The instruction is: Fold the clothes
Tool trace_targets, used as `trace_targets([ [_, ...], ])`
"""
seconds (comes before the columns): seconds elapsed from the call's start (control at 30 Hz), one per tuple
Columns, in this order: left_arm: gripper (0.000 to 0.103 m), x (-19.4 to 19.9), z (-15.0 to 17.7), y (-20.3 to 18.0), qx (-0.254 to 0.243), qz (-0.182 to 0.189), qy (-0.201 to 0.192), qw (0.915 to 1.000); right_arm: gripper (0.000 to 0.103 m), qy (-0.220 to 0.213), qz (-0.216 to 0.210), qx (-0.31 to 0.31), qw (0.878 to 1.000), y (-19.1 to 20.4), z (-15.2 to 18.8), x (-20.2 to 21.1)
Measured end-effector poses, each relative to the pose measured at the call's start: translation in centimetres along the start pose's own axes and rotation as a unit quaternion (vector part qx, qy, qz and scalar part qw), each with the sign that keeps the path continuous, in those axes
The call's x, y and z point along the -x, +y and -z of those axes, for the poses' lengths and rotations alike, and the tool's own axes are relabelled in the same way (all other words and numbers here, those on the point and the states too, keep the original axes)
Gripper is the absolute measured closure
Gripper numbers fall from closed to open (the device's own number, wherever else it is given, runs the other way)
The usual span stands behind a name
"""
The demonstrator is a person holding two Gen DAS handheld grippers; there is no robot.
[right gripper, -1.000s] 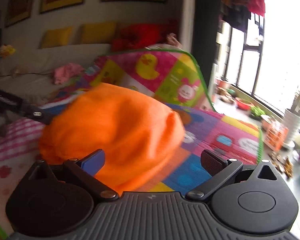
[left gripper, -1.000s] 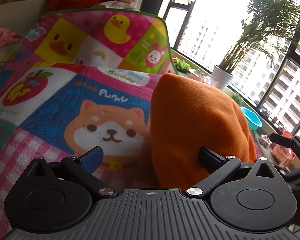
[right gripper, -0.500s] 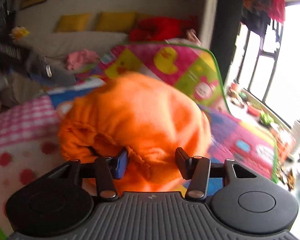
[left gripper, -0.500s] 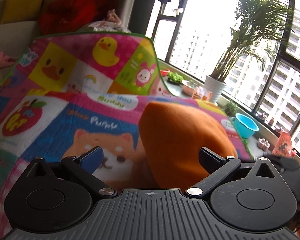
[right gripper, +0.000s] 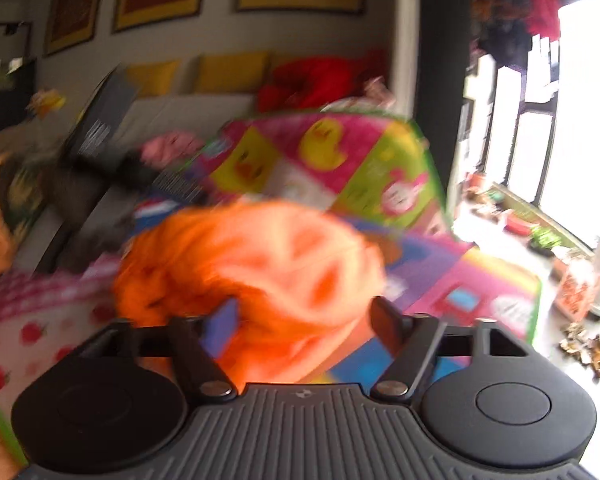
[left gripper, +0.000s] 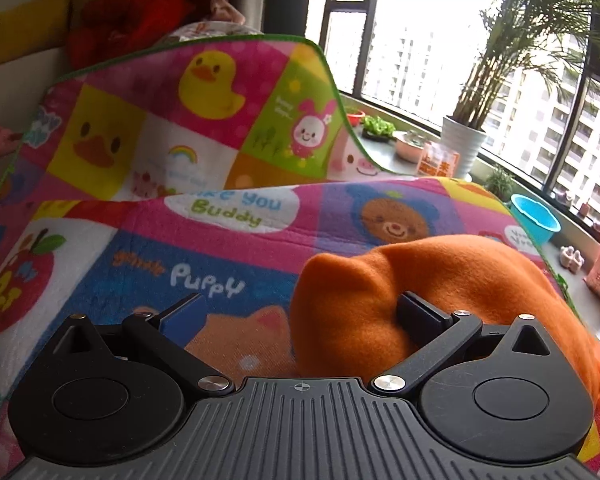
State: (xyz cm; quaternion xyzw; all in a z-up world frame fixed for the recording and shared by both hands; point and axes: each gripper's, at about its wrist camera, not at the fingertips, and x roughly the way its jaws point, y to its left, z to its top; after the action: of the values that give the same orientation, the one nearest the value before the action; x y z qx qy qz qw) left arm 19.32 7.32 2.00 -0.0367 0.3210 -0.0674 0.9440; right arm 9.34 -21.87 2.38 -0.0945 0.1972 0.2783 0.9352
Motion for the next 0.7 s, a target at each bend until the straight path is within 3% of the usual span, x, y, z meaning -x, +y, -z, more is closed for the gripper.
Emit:
trace_targets([
  [0.17, 0.0, 0.2, 0.1, -0.8, -0.019, 0.005, -0.002, 0.9998, 0.003, -0.018, 0.006, -0.048, 0.999, -2.3, -2.6, -2.7],
  [0.27, 0.0, 0.4, 0.1, -1.2, -0.032, 0.015, -0.001, 0.9994, 0.0, -0.04, -0.02, -0.121, 0.992, -3.9, -4.2, -4.1],
  [0.4, 0.0, 0.5, 0.3, -1.6, -0.044, 0.014, -0.007, 0.9989, 0.0, -0.029, -0.001, -0.194, 0.981, -6.1, -5.5, -6.4],
  [0.5, 0.0, 0.4, 0.3, -1.3, -0.035, 0.018, -0.005, 0.9992, 0.0, 0.035, 0.045, -0.176, 0.983, -6.2, -4.9, -9.2],
  [0.67, 0.0, 1.3, -0.1, -0.4, -0.002, 0.048, -0.002, 0.9989, 0.0, 0.123, 0.112, -0.078, 0.983, -3.6, -1.0, -12.0],
  [0.7, 0.0, 1.7, -0.2, -0.2, 0.011, 0.056, -0.005, 0.9984, 0.0, 0.122, 0.118, -0.08, 0.982, -3.7, -0.6, -11.7],
])
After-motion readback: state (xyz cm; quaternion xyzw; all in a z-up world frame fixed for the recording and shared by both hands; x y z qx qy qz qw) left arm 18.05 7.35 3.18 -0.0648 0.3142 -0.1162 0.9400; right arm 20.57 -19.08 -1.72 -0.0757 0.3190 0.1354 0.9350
